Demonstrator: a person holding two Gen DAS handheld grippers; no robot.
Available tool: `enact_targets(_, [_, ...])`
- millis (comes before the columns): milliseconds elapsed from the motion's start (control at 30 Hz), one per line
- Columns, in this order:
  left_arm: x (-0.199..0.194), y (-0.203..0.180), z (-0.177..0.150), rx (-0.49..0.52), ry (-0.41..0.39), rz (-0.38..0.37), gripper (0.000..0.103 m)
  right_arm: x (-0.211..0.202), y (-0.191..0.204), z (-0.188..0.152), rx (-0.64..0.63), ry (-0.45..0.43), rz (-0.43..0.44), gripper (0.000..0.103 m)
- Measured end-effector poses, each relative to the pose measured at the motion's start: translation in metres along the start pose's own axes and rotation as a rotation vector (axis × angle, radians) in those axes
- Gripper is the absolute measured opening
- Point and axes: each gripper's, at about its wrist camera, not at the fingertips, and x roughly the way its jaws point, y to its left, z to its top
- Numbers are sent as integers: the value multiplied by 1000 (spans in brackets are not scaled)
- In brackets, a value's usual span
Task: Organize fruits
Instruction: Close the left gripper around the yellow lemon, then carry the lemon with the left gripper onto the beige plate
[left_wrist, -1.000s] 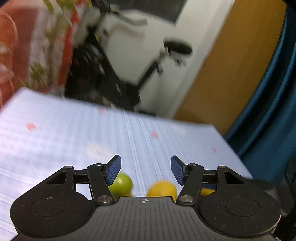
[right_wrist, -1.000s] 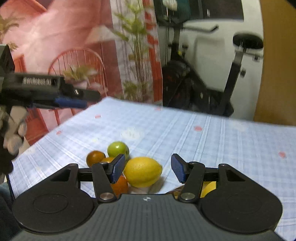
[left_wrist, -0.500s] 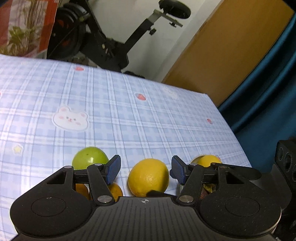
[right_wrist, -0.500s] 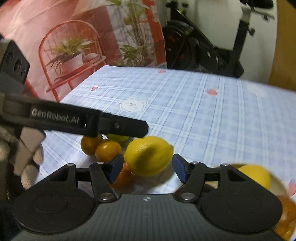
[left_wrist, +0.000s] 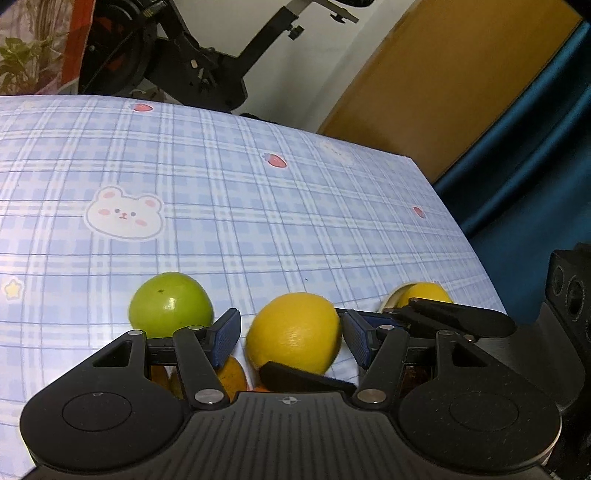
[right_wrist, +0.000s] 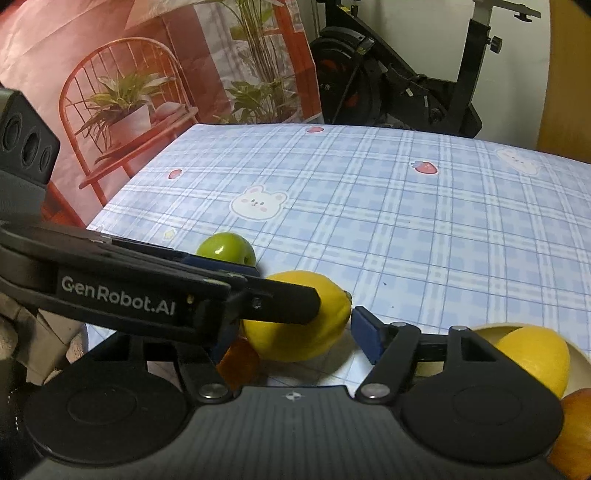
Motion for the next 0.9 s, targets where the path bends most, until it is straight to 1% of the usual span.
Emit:
enact_targets(167, [5,1,-2,-5,-10,-11,64,6,1,-1,22,5,6,70])
enact_targets(267, [3,1,-2,-8,-8,-24,62,8,-3,-2,41,7,3,69])
enact_targets(333, [2,0,-3,6,-5,-20,59,7,-3,-3,44,1,3,69])
enact_targets(433, [-3,0,-6,7,-15,-33,59,4,-1,-6,39,-19,-2,69])
enact_targets(567, [-18,-10,-12,39,-51,-25,59,-7,7,-14,-6,-75,-9,69])
enact_targets(667, [-31,-21,-14,70,-83,-23,59,-18,11,-21,-36,-134,4,69])
enact_targets(767, [-40,-33,-17,100,-106,-19,59,-31,11,-26,-32,-183,17,69])
enact_targets(900, [-48,-52,-19,134,-119,-16,59,-49,13,-35,-12,-243,10,69])
